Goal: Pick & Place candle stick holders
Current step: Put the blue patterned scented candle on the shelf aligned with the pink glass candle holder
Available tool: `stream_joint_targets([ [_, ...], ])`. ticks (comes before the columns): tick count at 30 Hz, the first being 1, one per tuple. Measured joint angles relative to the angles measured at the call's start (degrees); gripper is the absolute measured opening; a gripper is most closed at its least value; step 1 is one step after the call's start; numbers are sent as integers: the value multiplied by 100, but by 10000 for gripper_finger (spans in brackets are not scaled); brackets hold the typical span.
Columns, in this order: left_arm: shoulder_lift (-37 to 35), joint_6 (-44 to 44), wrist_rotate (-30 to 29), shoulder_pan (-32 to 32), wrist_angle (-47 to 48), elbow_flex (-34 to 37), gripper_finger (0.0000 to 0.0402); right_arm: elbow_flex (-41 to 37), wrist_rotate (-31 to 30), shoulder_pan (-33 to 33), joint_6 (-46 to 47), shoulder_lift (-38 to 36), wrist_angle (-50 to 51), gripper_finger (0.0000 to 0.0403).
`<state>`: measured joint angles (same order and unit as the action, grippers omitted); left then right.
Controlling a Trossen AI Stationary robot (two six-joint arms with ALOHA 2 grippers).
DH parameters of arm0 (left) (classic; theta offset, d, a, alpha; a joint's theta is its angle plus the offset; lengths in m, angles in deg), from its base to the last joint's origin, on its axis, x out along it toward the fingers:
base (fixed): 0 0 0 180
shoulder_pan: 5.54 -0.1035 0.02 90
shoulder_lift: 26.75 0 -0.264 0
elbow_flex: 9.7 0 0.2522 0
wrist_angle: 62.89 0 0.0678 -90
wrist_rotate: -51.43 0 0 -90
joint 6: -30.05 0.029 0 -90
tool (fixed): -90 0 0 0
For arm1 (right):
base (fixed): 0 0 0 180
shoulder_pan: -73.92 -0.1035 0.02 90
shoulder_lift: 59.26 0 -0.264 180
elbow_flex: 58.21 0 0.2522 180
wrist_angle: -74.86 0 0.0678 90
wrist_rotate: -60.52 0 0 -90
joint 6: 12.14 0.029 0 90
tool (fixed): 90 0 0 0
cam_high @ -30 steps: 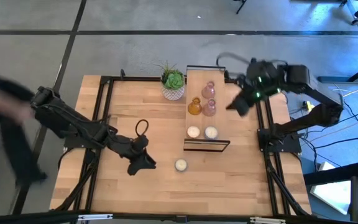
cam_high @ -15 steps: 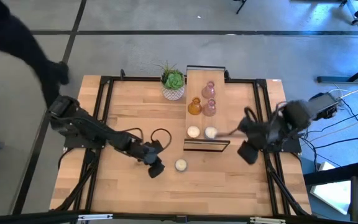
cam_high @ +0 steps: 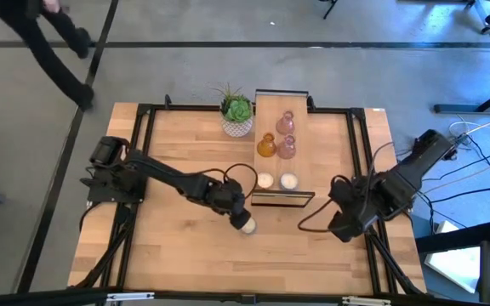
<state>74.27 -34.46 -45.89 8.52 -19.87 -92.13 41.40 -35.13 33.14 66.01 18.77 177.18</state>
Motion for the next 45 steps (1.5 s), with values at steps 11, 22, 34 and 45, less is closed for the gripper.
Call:
stream_joint_targets([
  [11, -210, -674, 1470, 663, -434, -8, 244, -291, -348, -387, -51, 1, -58, 225],
  [22, -222, -3944, -773, 2356, -2238, -15, 242, -291, -429, -516, 30, 1, -45, 225],
  [34, 133, -3370, -430, 1191, -393, -6, 242, -291, -1080, -490, 86, 1, -51, 225],
  [45, 507, -2421, -85, 339, -489, -13, 242, -291, -1130, -388, 155, -1, -126, 225],
])
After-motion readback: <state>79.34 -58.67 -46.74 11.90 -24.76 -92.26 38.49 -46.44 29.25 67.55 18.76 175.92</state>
